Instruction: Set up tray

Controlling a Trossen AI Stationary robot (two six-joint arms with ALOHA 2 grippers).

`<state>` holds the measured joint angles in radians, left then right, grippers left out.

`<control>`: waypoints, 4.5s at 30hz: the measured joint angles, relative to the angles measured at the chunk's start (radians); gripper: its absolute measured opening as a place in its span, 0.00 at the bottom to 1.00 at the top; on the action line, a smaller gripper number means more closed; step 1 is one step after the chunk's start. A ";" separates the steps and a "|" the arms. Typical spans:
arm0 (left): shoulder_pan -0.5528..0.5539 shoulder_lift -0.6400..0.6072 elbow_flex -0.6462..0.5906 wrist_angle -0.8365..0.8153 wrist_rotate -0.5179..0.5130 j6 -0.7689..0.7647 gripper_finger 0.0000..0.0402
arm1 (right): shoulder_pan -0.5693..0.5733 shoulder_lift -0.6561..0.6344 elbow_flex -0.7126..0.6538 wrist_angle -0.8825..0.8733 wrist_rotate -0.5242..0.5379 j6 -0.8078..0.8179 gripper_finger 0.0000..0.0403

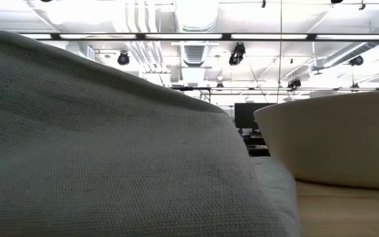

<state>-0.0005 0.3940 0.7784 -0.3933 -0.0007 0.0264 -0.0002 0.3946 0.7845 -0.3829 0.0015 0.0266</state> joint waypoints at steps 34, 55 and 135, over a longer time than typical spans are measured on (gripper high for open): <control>0.001 -0.351 -0.450 0.131 -0.002 0.092 0.00 | 0.004 -0.145 -0.627 0.795 -0.045 -0.182 0.04; 0.001 -0.369 -0.642 0.501 0.001 -0.075 0.00 | 0.002 -0.362 -0.753 0.717 0.052 -0.315 0.04; 0.447 0.550 0.170 -0.803 -0.259 -0.230 0.57 | 0.002 -0.346 -0.753 0.700 0.052 -0.315 0.04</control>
<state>0.4464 0.9440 0.9484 -1.1961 -0.2599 -0.2036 0.0021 0.0483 0.0319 0.3176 0.0537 -0.2886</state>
